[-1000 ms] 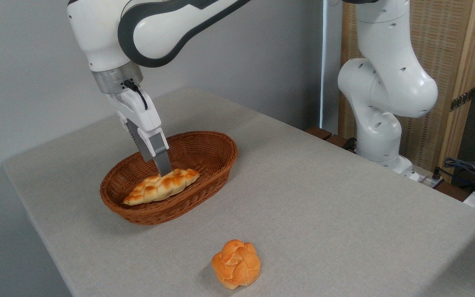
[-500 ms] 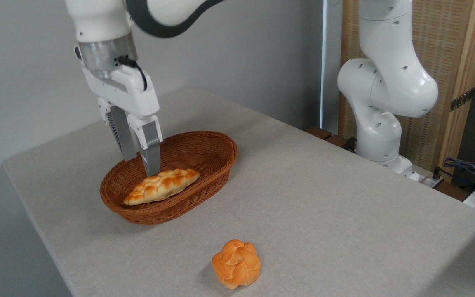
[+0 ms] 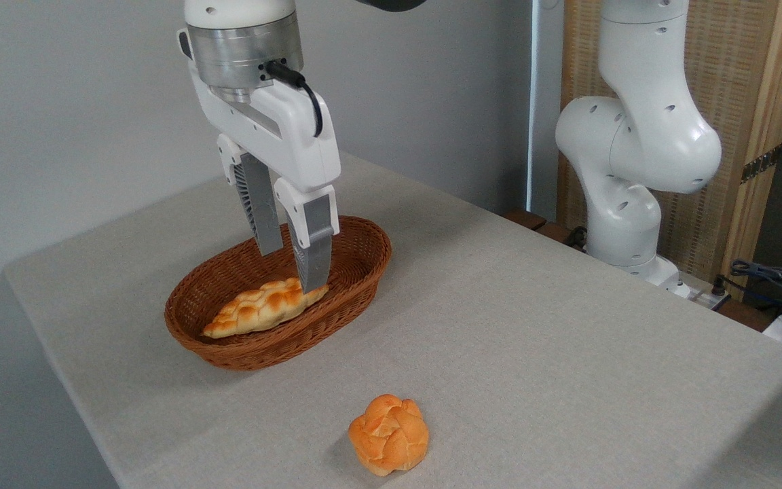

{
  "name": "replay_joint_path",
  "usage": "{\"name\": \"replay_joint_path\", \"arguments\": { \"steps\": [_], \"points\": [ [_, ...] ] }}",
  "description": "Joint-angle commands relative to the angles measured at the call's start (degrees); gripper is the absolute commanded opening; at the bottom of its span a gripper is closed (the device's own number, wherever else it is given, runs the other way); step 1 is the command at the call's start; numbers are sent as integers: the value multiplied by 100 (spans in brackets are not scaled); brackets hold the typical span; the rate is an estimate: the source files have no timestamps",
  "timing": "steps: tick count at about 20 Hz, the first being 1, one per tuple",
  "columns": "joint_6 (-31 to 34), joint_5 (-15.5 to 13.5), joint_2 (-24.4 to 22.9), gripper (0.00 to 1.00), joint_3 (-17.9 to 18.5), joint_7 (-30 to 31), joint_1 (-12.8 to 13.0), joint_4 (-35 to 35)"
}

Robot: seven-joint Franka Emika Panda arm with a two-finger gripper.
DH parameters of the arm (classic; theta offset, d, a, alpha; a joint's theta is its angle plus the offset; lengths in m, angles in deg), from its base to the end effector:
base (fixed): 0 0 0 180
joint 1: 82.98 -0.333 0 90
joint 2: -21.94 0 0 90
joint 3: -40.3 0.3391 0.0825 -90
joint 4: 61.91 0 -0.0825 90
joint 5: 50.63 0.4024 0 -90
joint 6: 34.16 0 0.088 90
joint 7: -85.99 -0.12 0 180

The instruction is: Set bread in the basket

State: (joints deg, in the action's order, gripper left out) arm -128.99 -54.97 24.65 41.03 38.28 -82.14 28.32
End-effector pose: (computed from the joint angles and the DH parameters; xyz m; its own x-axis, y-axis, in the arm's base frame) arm 0.5964 -0.0098 0.6129 0.6740 -0.7347 0.0775 -0.7380 -0.6743 0.0262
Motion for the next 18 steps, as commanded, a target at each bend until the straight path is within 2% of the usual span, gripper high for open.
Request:
{"name": "replay_joint_path", "arguments": {
  "steps": [1, 6, 8, 9, 18],
  "points": [
    [262, -85, -78, 100, 41, -72, 65, 21],
    [597, -93, -87, 100, 94, 129, 231, 21],
    [562, -76, -78, 100, 382, 297, 625, 21],
    [553, -85, -78, 100, 471, 289, 723, 21],
    [491, -15, -78, 100, 516, 289, 715, 12]
  ]
}}
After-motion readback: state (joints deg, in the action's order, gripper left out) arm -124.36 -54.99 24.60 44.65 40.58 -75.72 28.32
